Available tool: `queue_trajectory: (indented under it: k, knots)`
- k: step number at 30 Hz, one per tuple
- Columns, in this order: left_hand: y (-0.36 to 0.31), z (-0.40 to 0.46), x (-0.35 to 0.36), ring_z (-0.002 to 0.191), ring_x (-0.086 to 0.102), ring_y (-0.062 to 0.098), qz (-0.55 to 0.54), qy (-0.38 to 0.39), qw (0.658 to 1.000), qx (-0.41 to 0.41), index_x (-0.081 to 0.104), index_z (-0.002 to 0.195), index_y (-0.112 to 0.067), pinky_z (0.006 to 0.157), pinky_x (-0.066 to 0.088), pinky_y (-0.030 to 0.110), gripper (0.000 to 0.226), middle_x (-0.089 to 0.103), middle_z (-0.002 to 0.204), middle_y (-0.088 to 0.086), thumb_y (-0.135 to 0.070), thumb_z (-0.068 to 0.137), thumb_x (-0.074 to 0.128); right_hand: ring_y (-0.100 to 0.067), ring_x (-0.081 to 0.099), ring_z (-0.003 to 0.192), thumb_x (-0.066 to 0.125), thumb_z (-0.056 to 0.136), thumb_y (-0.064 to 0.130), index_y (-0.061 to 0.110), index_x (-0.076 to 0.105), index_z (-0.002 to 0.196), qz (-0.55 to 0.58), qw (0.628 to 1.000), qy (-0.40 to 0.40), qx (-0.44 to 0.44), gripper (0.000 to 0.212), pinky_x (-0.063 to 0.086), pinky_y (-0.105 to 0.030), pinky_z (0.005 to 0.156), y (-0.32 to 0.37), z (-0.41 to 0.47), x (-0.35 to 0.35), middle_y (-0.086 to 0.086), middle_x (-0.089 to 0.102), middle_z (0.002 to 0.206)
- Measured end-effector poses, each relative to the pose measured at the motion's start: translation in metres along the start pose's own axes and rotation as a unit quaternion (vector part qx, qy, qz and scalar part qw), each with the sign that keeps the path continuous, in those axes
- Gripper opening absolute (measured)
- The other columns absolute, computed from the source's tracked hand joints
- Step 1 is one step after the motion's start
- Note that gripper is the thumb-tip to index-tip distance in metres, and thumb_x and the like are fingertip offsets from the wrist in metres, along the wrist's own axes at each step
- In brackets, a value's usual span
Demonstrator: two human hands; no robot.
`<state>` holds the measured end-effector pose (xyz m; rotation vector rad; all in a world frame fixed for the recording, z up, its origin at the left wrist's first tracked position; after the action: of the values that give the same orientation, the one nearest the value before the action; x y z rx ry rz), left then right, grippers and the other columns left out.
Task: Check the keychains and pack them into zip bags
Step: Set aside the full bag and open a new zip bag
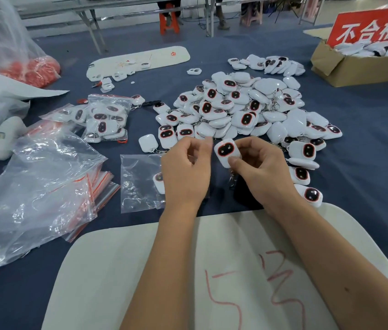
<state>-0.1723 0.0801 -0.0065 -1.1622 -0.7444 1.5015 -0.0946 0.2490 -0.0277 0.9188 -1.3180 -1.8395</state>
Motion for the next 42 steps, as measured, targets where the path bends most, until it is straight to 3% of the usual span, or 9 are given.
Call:
queue_trajectory:
  k: [4, 8, 12, 20, 23, 26, 32, 36, 42]
  knots:
    - [0.003, 0.0, -0.004, 0.075, 0.062, 0.014, 0.128, 0.002, 0.991, -0.027, 0.059, 0.082, -0.019, 0.074, 0.052, 0.037, 0.025, 0.065, 0.075, -0.006, -0.04, 0.091, 0.07, -0.01, 0.07, 0.075, 0.072, 0.093, 0.006, 0.024, 0.074, 0.1, -0.001, 1.0, -0.025, 0.002, 0.019, 0.056, -0.023, 0.071, -0.005, 0.002, -0.004, 0.005, 0.077, 0.088]
    - [0.006, -0.003, -0.001, 0.085, 0.061, 0.02, 0.256, 0.055, 0.964, -0.045, 0.056, 0.092, -0.02, 0.077, 0.05, 0.038, 0.033, 0.064, 0.087, -0.004, -0.041, 0.08, 0.078, -0.005, 0.07, 0.079, 0.072, 0.093, 0.008, 0.024, 0.075, 0.101, 0.001, 1.0, -0.026, 0.004, 0.018, 0.053, -0.018, 0.074, -0.005, 0.002, -0.005, 0.008, 0.077, 0.09]
    - [0.009, -0.002, -0.006, 0.08, 0.063, 0.017, 0.211, 0.056, 0.974, -0.066, 0.064, 0.082, -0.018, 0.072, 0.052, 0.034, 0.005, 0.067, 0.08, -0.005, -0.017, 0.082, 0.068, -0.004, 0.069, 0.079, 0.07, 0.094, 0.011, 0.024, 0.075, 0.103, 0.002, 1.0, -0.026, 0.011, 0.017, 0.053, -0.022, 0.074, -0.006, 0.002, -0.004, 0.008, 0.077, 0.093]
    - [0.029, -0.002, -0.006, 0.06, 0.074, 0.017, 0.059, 0.074, 0.984, -0.153, 0.071, 0.069, -0.017, 0.075, 0.065, 0.043, 0.024, 0.073, 0.06, 0.0, -0.002, 0.086, 0.06, -0.013, 0.066, 0.083, 0.064, 0.095, 0.012, 0.024, 0.076, 0.107, -0.03, 0.999, -0.025, -0.006, 0.021, 0.053, -0.028, 0.079, -0.001, 0.0, -0.003, 0.006, 0.075, 0.093]
    - [0.027, 0.0, -0.006, 0.062, 0.074, 0.02, 0.052, 0.079, 0.985, -0.141, 0.072, 0.068, -0.018, 0.071, 0.064, 0.04, 0.024, 0.073, 0.062, 0.0, -0.003, 0.083, 0.06, -0.023, 0.065, 0.083, 0.066, 0.097, 0.007, 0.022, 0.074, 0.109, -0.048, 0.998, -0.019, -0.02, 0.021, 0.054, -0.032, 0.078, 0.002, 0.0, -0.002, 0.0, 0.073, 0.091]
    - [0.019, 0.001, -0.003, 0.064, 0.073, 0.024, 0.052, 0.093, 0.988, -0.111, 0.072, 0.072, -0.018, 0.067, 0.063, 0.042, 0.019, 0.072, 0.066, 0.002, -0.006, 0.084, 0.064, -0.01, 0.057, 0.069, 0.07, 0.096, 0.012, 0.021, 0.067, 0.112, -0.076, 0.996, -0.016, -0.049, 0.018, 0.045, -0.022, 0.068, 0.011, -0.004, 0.003, 0.005, 0.066, 0.08]
    - [-0.006, 0.003, -0.001, 0.06, 0.063, 0.009, 0.08, 0.1, 0.992, 0.001, 0.07, 0.071, -0.02, 0.06, 0.055, 0.026, 0.018, 0.067, 0.063, -0.007, -0.005, 0.081, 0.068, -0.004, 0.06, 0.069, 0.068, 0.095, 0.009, 0.018, 0.076, 0.104, -0.175, 0.98, -0.013, -0.098, 0.016, 0.044, -0.014, 0.067, 0.025, -0.01, 0.008, 0.015, 0.066, 0.074]
    - [-0.011, 0.002, -0.003, 0.066, 0.066, 0.018, 0.031, 0.1, 0.995, 0.007, 0.072, 0.074, -0.022, 0.062, 0.058, 0.026, 0.02, 0.07, 0.068, -0.005, -0.003, 0.082, 0.069, 0.01, 0.057, 0.075, 0.07, 0.092, 0.007, 0.017, 0.08, 0.108, -0.236, 0.965, 0.011, -0.109, 0.021, 0.038, -0.004, 0.072, 0.027, -0.011, 0.017, 0.026, 0.059, 0.078]
    - [-0.013, 0.003, -0.009, 0.067, 0.067, 0.025, 0.003, 0.078, 0.997, 0.016, 0.073, 0.078, -0.016, 0.065, 0.061, 0.039, 0.015, 0.07, 0.069, -0.003, -0.002, 0.083, 0.07, -0.01, 0.063, 0.071, 0.079, 0.091, 0.015, 0.014, 0.068, 0.101, -0.16, 0.979, -0.051, -0.118, 0.015, 0.048, -0.017, 0.067, 0.031, -0.013, 0.005, 0.011, 0.066, 0.078]
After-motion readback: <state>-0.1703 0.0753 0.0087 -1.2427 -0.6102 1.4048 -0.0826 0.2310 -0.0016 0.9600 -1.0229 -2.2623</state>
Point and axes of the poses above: each hand's wrist, its own z-axis towards the middle knuckle, its own x-axis out of the palm, y = z × x, the point moved 9 cm from there along z, towards the middle knuckle
